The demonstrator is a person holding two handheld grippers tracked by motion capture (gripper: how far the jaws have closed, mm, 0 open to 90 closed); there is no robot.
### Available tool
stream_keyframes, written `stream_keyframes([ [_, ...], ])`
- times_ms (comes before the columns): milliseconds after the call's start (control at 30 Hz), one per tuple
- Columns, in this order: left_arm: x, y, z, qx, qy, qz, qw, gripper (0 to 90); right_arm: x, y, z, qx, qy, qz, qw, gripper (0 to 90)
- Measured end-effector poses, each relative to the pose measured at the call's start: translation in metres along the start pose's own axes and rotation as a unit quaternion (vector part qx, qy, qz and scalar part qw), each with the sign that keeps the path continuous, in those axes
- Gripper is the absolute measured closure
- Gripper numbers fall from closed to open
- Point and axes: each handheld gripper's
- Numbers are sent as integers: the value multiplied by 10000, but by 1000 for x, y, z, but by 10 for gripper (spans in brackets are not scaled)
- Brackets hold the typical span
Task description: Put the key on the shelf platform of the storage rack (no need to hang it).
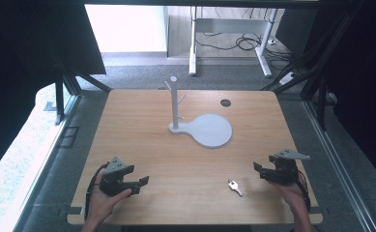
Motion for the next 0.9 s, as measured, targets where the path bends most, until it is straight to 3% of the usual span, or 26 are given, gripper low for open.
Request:
stream_keyframes([
  [200,2,-1,0,-10,-5,-3,10000,242,-3,0,-4,-103,25,22,9999,325],
  [367,7,-1,-2,-46,-6,-140,9999,220,-4,0,-6,-158,51,-7,9999,343],
  [567,1,0,1,-7,136,-86,9999,233,-5,-2,-11,-244,117,104,9996,351],
  [633,0,1,4,23,104,-45,9999,238,-5,0,-16,-357,246,133,9990,358],
  [900,4,3,5,-29,43,-88,9999,235,-4,9,-18,-691,399,382,9961,362],
])
Point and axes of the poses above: each handheld gripper's, and its own axes: z roughly backward along the jaws, y roughly out of its top, x roughly to its right, and after that the axes turned 13 degrees about z, right-handed
